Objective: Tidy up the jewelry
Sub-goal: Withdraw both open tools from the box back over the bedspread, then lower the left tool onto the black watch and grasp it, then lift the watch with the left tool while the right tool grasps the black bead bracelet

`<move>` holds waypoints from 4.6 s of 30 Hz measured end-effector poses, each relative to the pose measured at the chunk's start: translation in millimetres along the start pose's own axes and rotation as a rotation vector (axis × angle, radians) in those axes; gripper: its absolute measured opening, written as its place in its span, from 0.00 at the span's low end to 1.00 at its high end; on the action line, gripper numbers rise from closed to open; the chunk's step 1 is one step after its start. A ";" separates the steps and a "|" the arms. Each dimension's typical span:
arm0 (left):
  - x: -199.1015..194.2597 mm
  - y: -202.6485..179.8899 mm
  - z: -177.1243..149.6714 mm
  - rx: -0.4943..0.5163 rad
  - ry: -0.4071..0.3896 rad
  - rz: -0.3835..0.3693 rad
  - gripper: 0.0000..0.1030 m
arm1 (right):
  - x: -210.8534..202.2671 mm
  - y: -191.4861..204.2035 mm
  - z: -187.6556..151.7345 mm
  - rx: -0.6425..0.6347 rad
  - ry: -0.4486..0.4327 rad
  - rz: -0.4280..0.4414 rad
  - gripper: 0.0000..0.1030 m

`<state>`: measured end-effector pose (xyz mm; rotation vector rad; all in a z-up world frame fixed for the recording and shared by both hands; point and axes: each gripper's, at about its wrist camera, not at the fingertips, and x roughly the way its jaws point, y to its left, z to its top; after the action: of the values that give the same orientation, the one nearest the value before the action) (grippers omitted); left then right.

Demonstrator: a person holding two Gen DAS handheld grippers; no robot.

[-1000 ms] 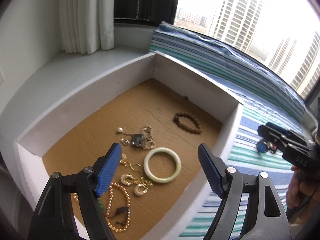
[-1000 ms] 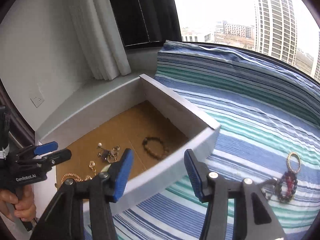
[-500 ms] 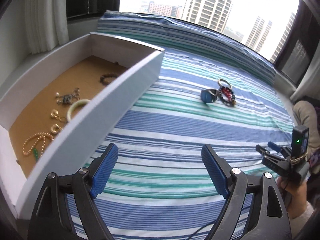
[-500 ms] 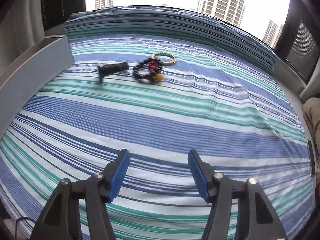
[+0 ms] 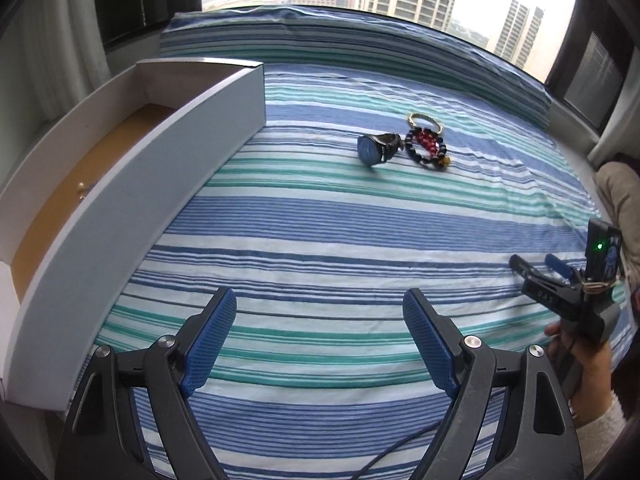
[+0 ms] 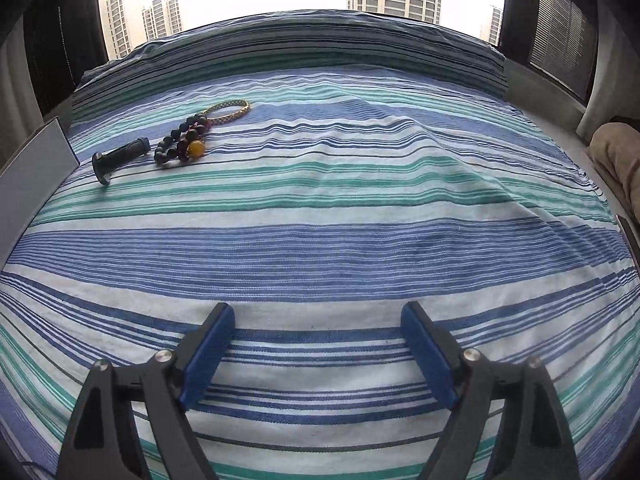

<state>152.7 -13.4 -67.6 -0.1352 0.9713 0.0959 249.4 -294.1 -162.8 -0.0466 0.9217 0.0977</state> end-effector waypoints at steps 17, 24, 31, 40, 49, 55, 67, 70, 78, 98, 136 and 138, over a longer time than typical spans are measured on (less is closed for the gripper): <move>8.5 -1.7 13.0 -0.071 0.068 0.145 0.84 | 0.0 10.1 -3.2 -0.031 0.016 0.006 0.99; 18.0 -16.2 18.4 -0.063 0.098 0.196 0.84 | 0.1 9.9 -3.2 -0.031 0.016 0.006 0.99; 26.7 -27.2 21.6 -0.037 0.115 0.221 0.84 | 0.2 9.5 -3.0 -0.030 0.016 0.006 0.99; 28.9 -19.8 14.4 -0.070 0.120 0.140 0.84 | 0.2 9.7 -3.1 -0.031 0.016 0.006 0.99; 8.6 10.7 11.0 -0.095 0.065 0.058 0.84 | -0.1 9.1 -3.3 -0.030 0.016 0.007 0.99; 13.3 30.8 1.9 -0.074 0.059 0.030 0.85 | -0.1 9.1 -3.3 -0.030 0.016 0.007 0.99; 45.2 15.4 15.0 0.096 0.119 -0.069 0.85 | -0.3 9.2 -3.5 -0.030 0.016 0.007 1.00; 49.0 10.1 20.3 0.112 0.118 -0.080 0.85 | -0.2 9.1 -3.5 -0.030 0.016 0.007 0.99; 64.2 4.1 27.2 0.118 0.150 -0.101 0.85 | -0.1 9.1 -3.2 -0.030 0.017 0.007 1.00; 160.2 -47.2 131.4 0.222 0.097 -0.188 0.85 | 0.0 9.0 -3.1 -0.029 0.017 0.007 1.00; 82.2 32.8 57.7 0.115 0.068 -0.041 0.45 | 7.5 20.4 107.8 0.104 0.102 0.341 0.99; 79.6 38.9 55.0 0.098 0.065 -0.028 0.45 | 31.0 30.9 135.7 0.118 0.125 0.358 0.92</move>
<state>236.7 35.3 -105.6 -0.0622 1.0371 0.0185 372.4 -250.3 -105.5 0.2247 1.0521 0.3758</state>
